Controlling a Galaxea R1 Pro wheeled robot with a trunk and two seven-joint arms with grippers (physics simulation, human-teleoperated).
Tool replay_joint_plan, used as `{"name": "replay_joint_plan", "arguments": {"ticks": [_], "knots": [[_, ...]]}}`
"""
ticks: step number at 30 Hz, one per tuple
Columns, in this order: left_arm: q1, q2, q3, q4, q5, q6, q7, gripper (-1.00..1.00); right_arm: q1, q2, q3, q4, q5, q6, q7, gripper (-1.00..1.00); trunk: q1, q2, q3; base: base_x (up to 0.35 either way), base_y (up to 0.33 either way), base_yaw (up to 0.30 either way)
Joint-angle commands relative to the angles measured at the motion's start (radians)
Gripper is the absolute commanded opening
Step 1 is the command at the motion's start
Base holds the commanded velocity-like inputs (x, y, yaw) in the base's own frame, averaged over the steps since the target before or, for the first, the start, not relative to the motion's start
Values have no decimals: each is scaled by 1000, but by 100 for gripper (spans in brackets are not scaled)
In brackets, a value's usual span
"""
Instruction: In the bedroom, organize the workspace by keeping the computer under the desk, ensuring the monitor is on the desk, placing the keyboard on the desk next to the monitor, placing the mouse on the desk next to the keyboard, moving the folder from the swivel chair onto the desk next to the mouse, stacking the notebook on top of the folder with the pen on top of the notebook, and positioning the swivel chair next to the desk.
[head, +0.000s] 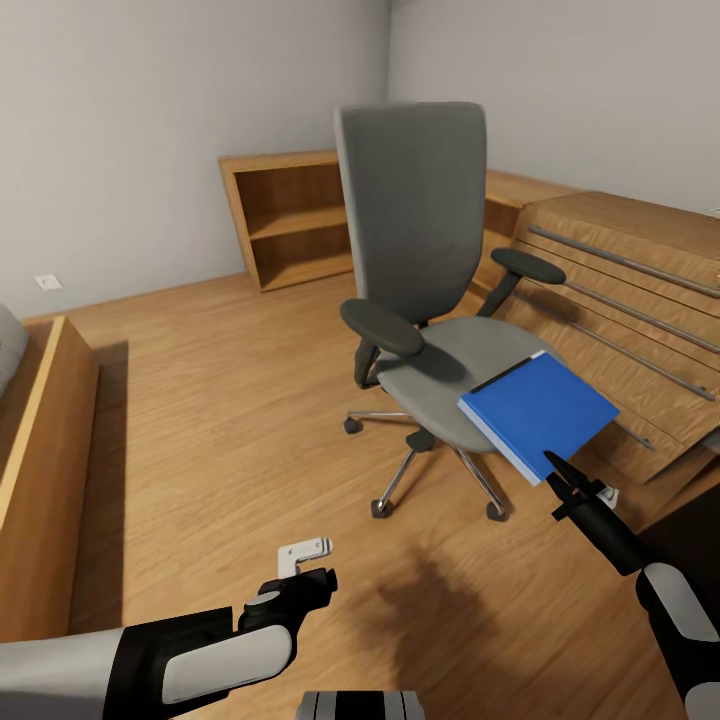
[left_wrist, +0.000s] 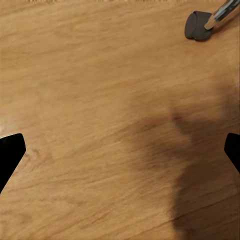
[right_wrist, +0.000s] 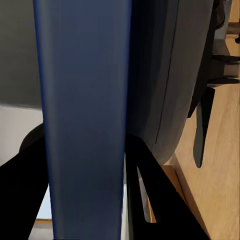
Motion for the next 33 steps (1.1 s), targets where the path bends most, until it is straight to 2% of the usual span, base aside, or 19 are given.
{"name": "replay_joint_plan", "arguments": {"ticks": [1,15,21,26,33], "knots": [[-2,0,-3,-1,6,-10,1,100,0,0,-1,1,2,3,1,-100,-1,0,3,0,0,0],[-2,0,-3,1,7,-10,1,100,0,1,0,-4,18,3,-3,-100,-7,3,57,0,0,0],[-2,-2,-3,28,8,-10,0,100,0,2,2,-14,23,1,-6,-100,-10,5,81,0,0,0],[-2,-8,-3,98,7,-10,-2,100,0,2,1,-49,50,-2,-11,-100,-12,6,100,0,0,0],[-2,-21,3,259,7,-10,-4,100,0,9,-1,-83,100,-51,-91,-100,-15,7,127,0,0,0]]}}
